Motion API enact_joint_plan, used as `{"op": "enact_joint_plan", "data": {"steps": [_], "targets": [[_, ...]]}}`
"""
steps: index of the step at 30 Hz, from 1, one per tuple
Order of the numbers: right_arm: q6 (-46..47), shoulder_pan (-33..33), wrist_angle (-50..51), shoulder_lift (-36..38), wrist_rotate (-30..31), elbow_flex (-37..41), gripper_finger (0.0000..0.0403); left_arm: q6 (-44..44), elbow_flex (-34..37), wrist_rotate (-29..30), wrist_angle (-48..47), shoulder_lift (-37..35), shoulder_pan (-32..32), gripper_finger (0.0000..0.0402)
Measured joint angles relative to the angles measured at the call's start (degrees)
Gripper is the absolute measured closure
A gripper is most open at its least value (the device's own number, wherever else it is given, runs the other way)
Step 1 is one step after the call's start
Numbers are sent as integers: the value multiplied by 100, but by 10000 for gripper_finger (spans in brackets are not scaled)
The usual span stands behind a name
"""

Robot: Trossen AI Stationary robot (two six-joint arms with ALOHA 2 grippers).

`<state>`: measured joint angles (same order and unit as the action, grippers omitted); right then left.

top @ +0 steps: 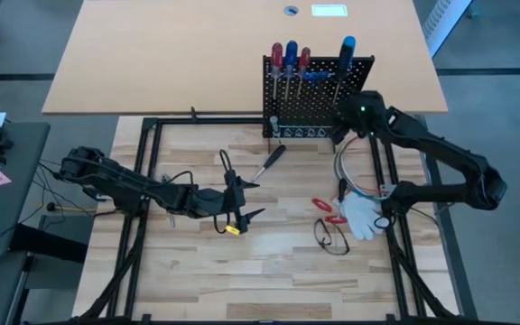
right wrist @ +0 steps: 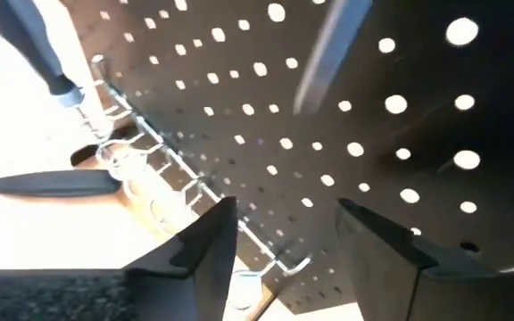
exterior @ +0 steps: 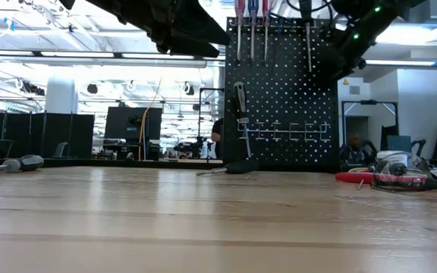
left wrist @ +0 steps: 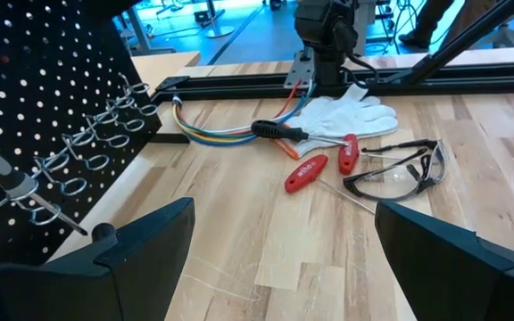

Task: Hang tools onto peg board
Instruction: Hang the left nut driver on the pegboard

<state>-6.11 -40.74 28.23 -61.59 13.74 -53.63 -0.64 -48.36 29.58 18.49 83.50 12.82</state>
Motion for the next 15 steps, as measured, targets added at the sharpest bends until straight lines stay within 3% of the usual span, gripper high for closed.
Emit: {"op": "enact_joint_plan", "data": {"steps": [9,15], "targets": [[253,482,4,808,195,797,208,129,0,194,-285,2,0,59],[878,1735,-698,1033,199,1686,217,715,0,343,-790,2,-159,59]]}}
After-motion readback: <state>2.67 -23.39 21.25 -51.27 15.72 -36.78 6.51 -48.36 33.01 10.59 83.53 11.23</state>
